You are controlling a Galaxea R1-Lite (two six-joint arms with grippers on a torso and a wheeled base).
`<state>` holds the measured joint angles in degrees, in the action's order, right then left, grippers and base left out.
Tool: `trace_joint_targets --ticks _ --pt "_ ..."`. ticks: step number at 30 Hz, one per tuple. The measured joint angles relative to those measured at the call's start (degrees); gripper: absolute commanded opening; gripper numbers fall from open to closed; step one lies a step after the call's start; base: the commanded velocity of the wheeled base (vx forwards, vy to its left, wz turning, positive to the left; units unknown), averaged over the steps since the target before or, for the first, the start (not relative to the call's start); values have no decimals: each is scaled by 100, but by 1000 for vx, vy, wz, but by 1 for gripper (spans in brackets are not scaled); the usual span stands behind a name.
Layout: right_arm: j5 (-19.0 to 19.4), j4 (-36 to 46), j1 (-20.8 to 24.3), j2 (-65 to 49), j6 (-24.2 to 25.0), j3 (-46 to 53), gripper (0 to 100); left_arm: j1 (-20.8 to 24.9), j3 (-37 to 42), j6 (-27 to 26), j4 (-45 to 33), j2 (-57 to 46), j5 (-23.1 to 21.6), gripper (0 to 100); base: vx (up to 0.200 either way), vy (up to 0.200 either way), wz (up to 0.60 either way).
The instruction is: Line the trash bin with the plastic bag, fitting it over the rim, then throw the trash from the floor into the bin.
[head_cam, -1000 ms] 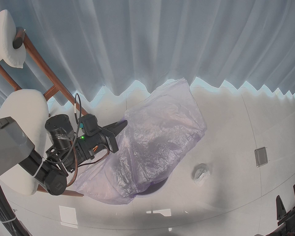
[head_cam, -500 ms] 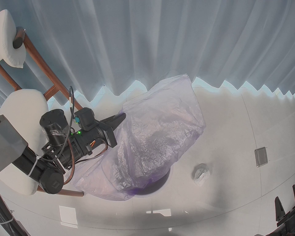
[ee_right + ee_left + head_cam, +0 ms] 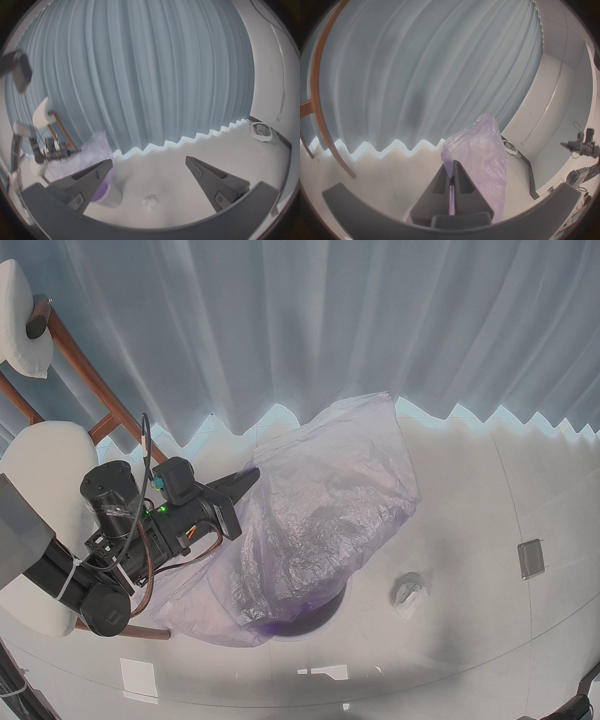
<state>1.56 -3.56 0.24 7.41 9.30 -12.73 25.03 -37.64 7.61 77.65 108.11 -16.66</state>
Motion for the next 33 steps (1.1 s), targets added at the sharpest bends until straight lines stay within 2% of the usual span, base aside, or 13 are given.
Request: trace_joint_targets --ticks 7,14,23,33 --pt "563 -284 151 1538 1097 -1128 100 16 11 0 0 9 2 0 0 0 0" --pt "1284 -1005 295 2977 1680 -806 100 46 27 -30 7 20 28 0 0 0 0" --pt "1666 -2389 581 5052 1883 -419 100 123 49 -112 24 24 99 0 0 0 0" --pt "1729 -3383 937 6911 1848 -472 100 165 66 -137 10 -122 117 0 0 0 0"
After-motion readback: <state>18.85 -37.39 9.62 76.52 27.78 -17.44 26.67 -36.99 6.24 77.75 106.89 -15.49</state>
